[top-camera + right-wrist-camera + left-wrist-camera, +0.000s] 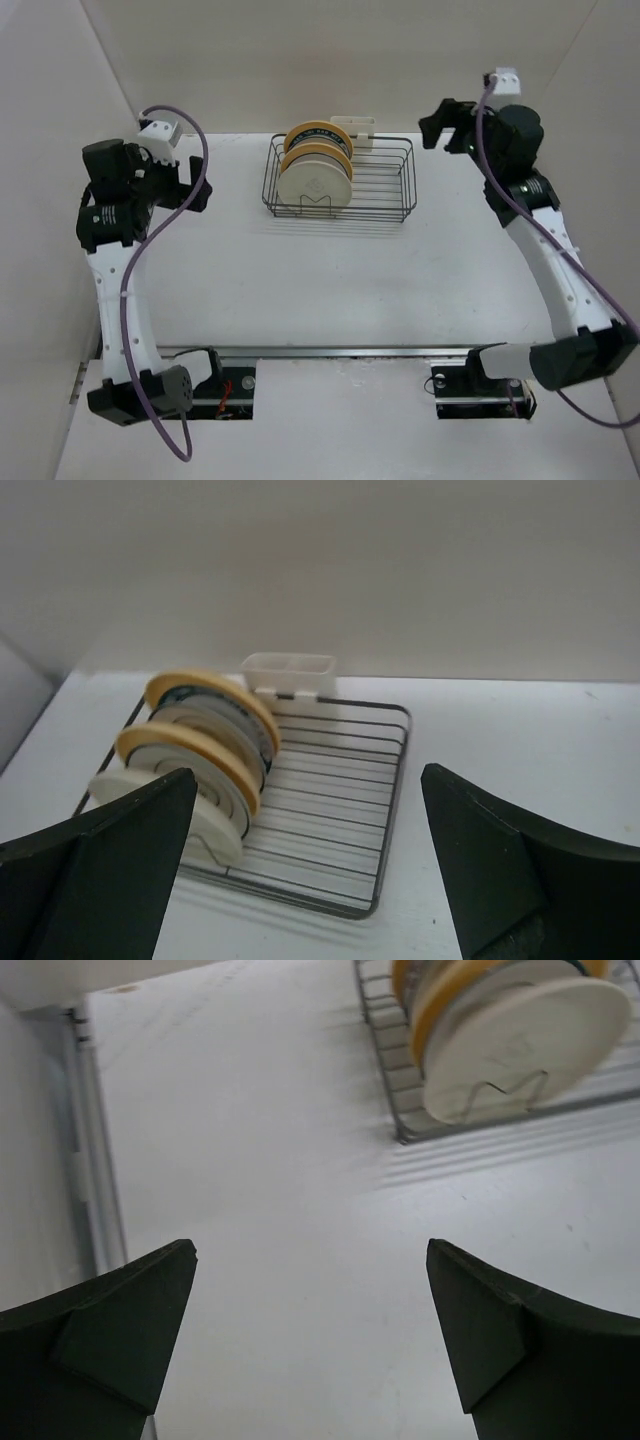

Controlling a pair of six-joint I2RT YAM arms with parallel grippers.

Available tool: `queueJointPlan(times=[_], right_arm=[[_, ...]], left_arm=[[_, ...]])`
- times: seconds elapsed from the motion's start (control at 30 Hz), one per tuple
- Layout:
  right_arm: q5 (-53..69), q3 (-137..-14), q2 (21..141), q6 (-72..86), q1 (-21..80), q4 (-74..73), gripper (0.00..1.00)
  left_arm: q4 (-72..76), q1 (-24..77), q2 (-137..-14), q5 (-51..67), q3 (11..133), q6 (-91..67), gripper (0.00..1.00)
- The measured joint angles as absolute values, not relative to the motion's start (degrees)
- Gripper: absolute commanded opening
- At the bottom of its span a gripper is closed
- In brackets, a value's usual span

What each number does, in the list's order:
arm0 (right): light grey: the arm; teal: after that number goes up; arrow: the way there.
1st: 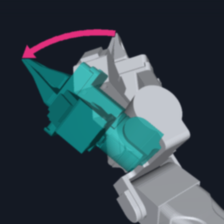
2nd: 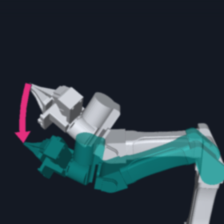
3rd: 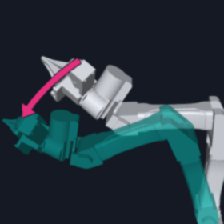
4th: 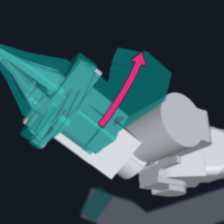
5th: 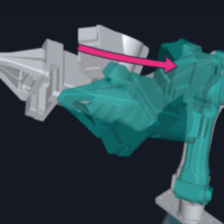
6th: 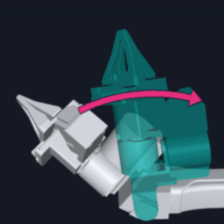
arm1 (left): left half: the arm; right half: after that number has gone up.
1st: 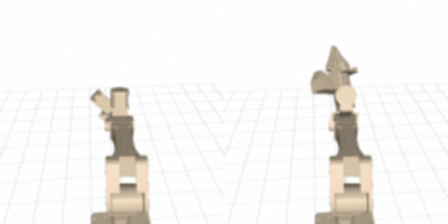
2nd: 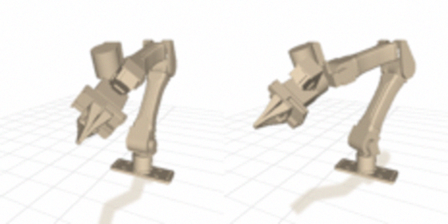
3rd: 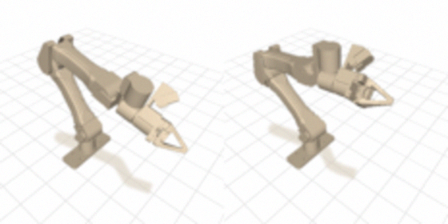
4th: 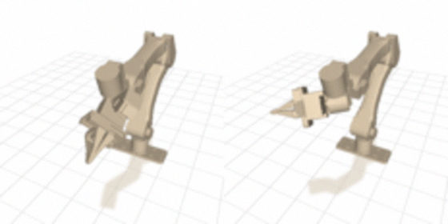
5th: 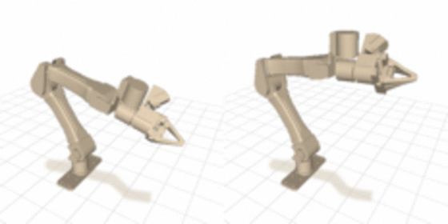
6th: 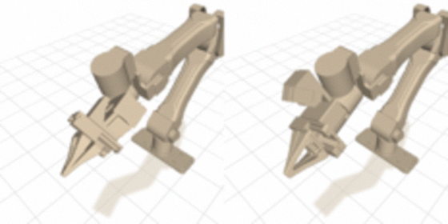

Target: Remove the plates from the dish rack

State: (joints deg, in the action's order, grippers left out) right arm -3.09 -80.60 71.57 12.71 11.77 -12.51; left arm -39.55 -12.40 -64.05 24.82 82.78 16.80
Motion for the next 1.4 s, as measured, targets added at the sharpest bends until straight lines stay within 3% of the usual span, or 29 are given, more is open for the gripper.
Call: queueJointPlan(times=[0.17,0.27,0.3,0.4,0.6,0.77,0.9,0.97,1.1,1.23,1.3,1.4], right_arm=[[11.70,-93.65,87.85,2.66,15.18,-12.73,0.98],[14.92,-94.91,94.67,-2.35,18.46,-14.15,0.88],[15.14,-94.94,96.82,-3.84,19.92,-15.00,0.78],[15.90,-94.91,102.39,-6.90,24.36,-16.93,0.62],[17.98,-95.35,106.32,-9.87,28.27,-17.37,0.58],[18.46,-101.10,111.85,-11.00,28.12,-16.88,0.35],[17.58,-104.33,116.88,-11.49,28.23,-17.02,0.35],[17.37,-105.08,117.60,-11.99,28.23,-17.19,0.29],[16.03,-105.43,117.69,-14.15,28.23,-17.56,0.02],[14.48,-105.45,117.45,-14.68,28.93,-17.74,0.00],[13.26,-105.41,117.01,-15.05,29.34,-17.76,0.00],[10.57,-104.90,115.44,-15.57,30.09,-17.08,0.00]], left_arm=[[-50.06,-11.77,-77.54,34.04,95.31,22.09,1.00],[-53.34,-8.69,-86.83,31.05,101.25,23.33,0.97],[-53.84,-6.68,-89.54,29.30,102.69,23.55,0.96],[-54.59,-0.25,-96.73,24.56,105.58,23.53,0.89],[-49.67,4.40,-105.62,19.38,106.83,18.57,0.69],[-44.58,3.51,-111.00,16.69,107.09,13.78,0.63],[-43.03,3.77,-115.42,16.01,108.36,11.40,0.63],[-42.50,4.38,-117.19,16.03,109.06,10.55,0.63],[-41.69,5.13,-119.04,15.46,109.65,9.30,0.56],[-41.32,5.19,-121.03,16.67,111.33,7.09,0.42],[-41.23,5.26,-121.93,17.52,111.79,6.00,0.30],[-41.32,5.41,-122.89,18.52,111.79,4.36,0.26]])
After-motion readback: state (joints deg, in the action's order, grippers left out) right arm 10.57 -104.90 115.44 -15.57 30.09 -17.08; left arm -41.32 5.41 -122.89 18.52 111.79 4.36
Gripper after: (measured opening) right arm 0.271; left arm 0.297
